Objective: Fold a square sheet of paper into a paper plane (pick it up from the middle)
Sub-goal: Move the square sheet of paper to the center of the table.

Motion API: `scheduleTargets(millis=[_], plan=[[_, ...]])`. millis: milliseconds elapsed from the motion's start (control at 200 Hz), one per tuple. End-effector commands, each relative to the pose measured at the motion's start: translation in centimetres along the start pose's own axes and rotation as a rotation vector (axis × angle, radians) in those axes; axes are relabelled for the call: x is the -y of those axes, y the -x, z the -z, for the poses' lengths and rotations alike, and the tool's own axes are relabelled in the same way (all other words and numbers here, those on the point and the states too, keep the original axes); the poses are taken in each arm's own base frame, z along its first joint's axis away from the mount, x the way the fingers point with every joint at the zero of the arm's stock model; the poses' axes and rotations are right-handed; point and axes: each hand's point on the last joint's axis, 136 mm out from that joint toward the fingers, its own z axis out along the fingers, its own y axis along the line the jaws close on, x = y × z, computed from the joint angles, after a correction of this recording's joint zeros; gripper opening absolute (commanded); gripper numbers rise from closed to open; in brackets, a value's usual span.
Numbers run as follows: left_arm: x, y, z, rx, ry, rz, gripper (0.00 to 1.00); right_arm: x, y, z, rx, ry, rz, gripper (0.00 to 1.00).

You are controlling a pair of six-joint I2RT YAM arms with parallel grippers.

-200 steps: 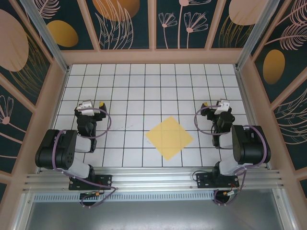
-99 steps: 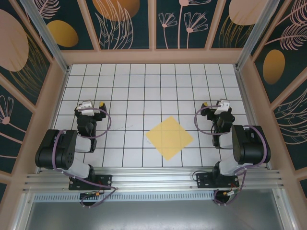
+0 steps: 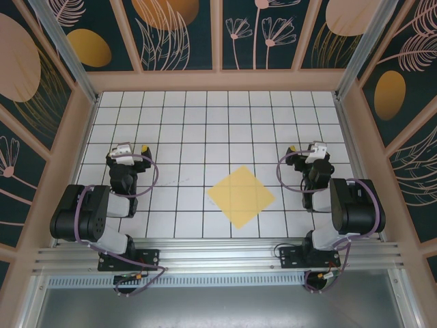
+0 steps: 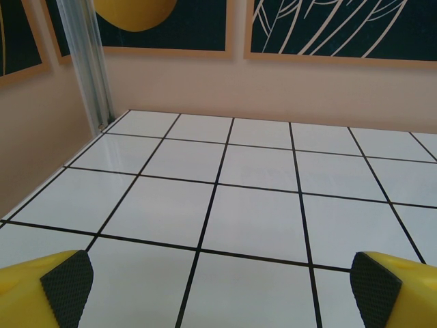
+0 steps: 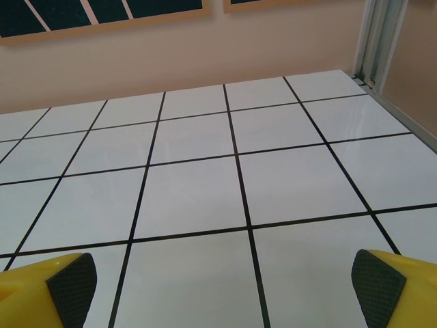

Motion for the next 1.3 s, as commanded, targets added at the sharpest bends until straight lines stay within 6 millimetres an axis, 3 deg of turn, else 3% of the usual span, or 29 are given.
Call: scheduleTargets(millis=[0,140,295,400,495,575,696,806,886,1111,1296], plan=[[0.0,1.1,0.1,0.039,-0.005,-0.002,0.99,-0.1,1.1,0.0,0.044,0.016,-0.01,0.99],[-0.2,1.9,1.4,0.089,-0.006,0.009,0.99,-0.7,1.3,0.0,0.04,0.044,0.008,0.99],[-1.7,3.2,2.3,0.087,0.074,0.055,0.99,-0.6,2.8,0.2,0.019,0.014,-0.012,0.99],[-1.7,4.9,2.8,0.102,0.074,0.092,0.99,0.2,2.8,-0.2,-0.141,-0.058,-0.104,0.99],[-2.8,7.2,4.1,0.153,0.125,0.192,0.99,-0.2,4.4,0.3,-0.227,-0.069,-0.195,0.99],[-2.9,8.8,4.6,0.135,0.132,0.234,0.99,-0.1,5.4,1.0,-0.291,-0.115,-0.381,0.99],[-2.6,10.9,5.8,0.145,0.1,0.362,0.99,-3.3,4.8,2.0,-0.435,0.041,-0.504,0.99],[-2.7,10.7,7.1,0.101,0.097,0.555,0.99,-7.7,4.9,3.3,-0.525,0.259,-0.626,0.99],[-0.6,10.8,7.8,0.057,-0.02,0.539,0.99,-10.2,4.2,4.3,-0.589,0.329,-0.638,0.97],[5.1,6.8,7.5,-0.217,-0.292,0.582,0.98,-15.5,-0.8,6.9,-0.79,0.349,-0.536,0.83],[7.7,3.5,8.9,-0.372,-0.422,0.64,0.98,-19.8,-4.3,10.6,-0.92,0.437,-0.427,0.76]])
